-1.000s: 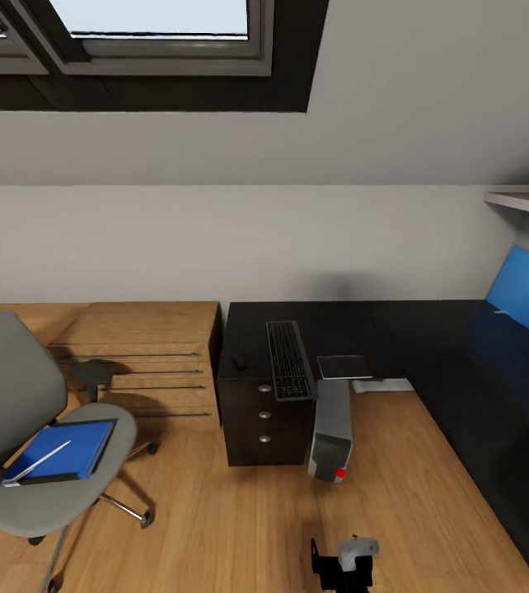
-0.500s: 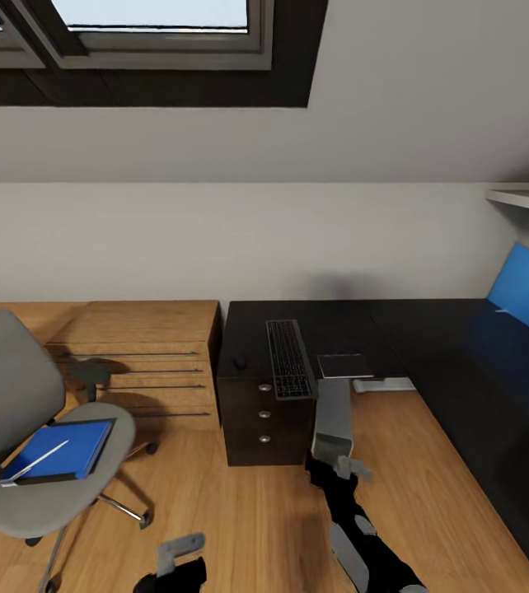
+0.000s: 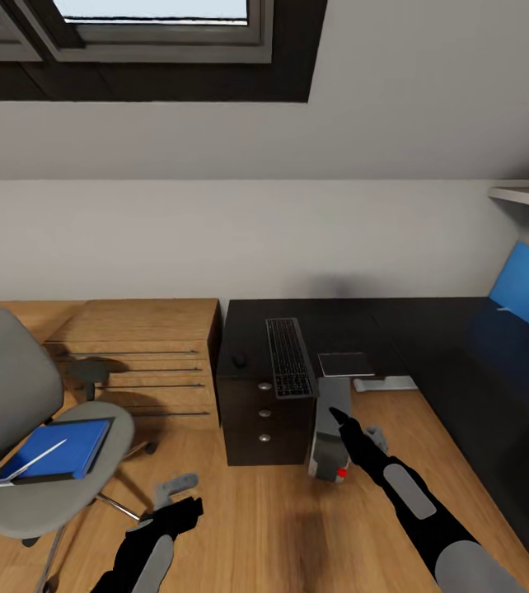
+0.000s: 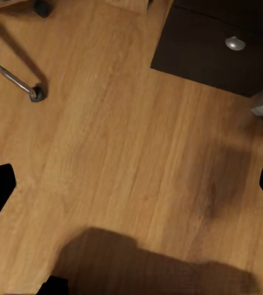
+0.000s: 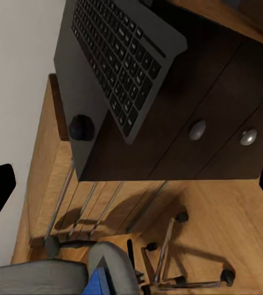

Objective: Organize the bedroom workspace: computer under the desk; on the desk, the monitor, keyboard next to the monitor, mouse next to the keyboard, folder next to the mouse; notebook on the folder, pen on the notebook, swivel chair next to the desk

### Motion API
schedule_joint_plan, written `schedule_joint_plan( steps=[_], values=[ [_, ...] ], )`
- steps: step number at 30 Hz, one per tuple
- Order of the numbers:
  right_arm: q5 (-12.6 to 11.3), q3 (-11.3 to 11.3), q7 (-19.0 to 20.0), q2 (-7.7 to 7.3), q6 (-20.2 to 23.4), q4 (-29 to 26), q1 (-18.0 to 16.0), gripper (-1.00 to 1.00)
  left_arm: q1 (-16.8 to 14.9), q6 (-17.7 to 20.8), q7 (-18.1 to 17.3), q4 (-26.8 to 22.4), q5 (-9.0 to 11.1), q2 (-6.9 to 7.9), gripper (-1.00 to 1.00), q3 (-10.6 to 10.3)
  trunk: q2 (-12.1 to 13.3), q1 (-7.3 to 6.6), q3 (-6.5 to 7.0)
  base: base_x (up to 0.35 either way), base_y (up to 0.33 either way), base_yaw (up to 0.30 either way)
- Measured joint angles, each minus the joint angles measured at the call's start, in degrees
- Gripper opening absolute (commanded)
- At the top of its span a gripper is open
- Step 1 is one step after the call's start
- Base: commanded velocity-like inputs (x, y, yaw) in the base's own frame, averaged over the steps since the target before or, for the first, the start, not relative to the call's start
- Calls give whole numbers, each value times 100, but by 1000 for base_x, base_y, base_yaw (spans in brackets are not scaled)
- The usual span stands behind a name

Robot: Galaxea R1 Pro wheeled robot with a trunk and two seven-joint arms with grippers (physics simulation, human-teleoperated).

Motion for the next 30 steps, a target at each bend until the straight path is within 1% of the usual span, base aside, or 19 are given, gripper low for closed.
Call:
schedule_joint_plan(
  steps=[1, 2, 5, 8, 11, 18, 24, 25, 30],
  values=[
    [-1, 0, 37, -23, 54, -1, 3, 100, 0, 0, 0, -109, 21, 80, 100, 8, -40, 22, -18, 0, 0, 0],
    [-1, -3, 59, -41, 87, -1, 5, 100, -1, 3, 0, -198, 25, 120, 100, 14, -80, 44, -36, 0, 0, 0],
    [-13, 0, 94, -122, 137, -10, 12, 100, -1, 12, 7, -333, 30, 193, 100, 22, -201, 110, -90, 0, 0, 0],
    [-25, 2, 102, -141, 181, -17, 14, 100, -1, 13, 15, -356, 35, 200, 100, 19, -321, 176, -144, 0, 0, 0],
    [-29, 3, 110, -148, 318, -26, 17, 100, -1, 14, 18, -364, 37, 202, 100, 17, -442, 242, -198, 0, 0, 0],
    [-36, 11, 129, -142, 361, -31, 18, 100, -1, 7, 26, -352, 37, 188, 100, 7, -723, 396, -324, 0, 0, 0],
    [-35, 10, 255, -149, 446, -52, 18, 100, -1, 6, 27, -350, 37, 187, 100, 8, -964, 528, -432, 0, 0, 0],
    [-22, 20, 284, -143, 684, -66, 18, 100, -2, 6, 27, -350, 42, 188, 100, 8, -1004, 550, -450, 0, 0, 0],
    [-23, 16, 291, -142, 752, -68, 16, 100, -1, 6, 27, -350, 45, 187, 100, 8, -1205, 660, -540, 0, 0, 0]
  ],
)
